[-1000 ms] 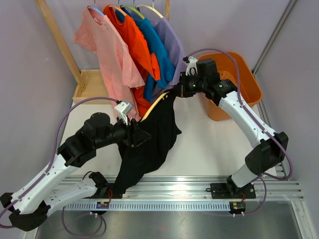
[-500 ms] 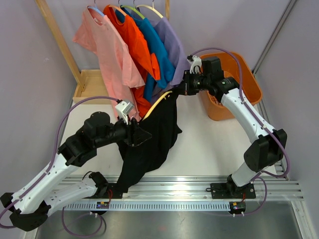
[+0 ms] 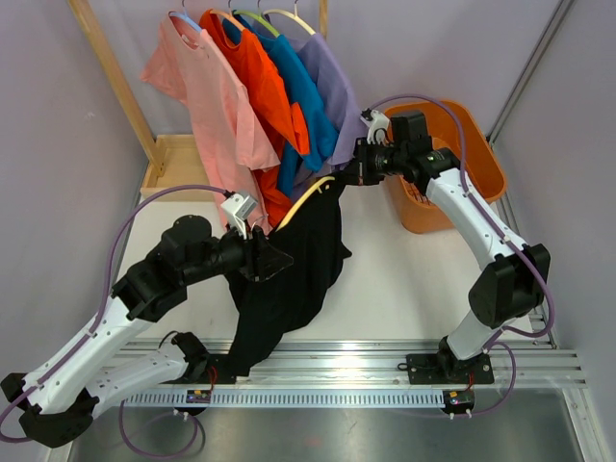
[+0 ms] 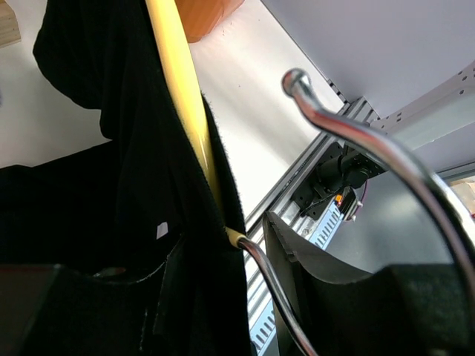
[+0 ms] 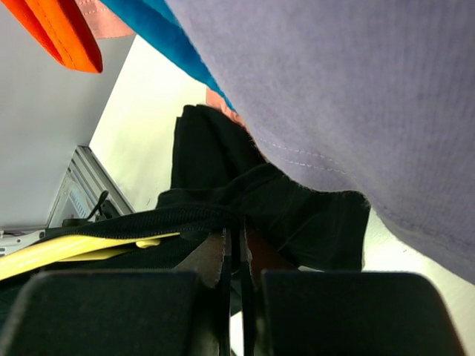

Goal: Remove the t-shirt from the hanger

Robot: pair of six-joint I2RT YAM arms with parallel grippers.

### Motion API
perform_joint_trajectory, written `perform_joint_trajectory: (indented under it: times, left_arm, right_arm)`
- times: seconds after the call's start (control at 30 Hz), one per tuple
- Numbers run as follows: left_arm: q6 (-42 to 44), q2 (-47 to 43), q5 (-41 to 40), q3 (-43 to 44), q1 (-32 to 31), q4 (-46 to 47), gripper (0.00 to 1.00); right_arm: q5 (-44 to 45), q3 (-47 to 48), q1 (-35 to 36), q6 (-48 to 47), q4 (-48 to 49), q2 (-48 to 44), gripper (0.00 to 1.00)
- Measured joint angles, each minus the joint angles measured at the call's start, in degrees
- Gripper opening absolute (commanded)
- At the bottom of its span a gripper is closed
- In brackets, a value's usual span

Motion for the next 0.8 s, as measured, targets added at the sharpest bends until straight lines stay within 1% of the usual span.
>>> perform_joint_trajectory:
  times: [0.8]
  left_arm:
    - [-0.6,0.0,0.9,0.0,0.2,0.0,0.0]
  right_arm:
    - [-4.6,-0.6,-1.4,-0.1,-1.1,2.6,0.0]
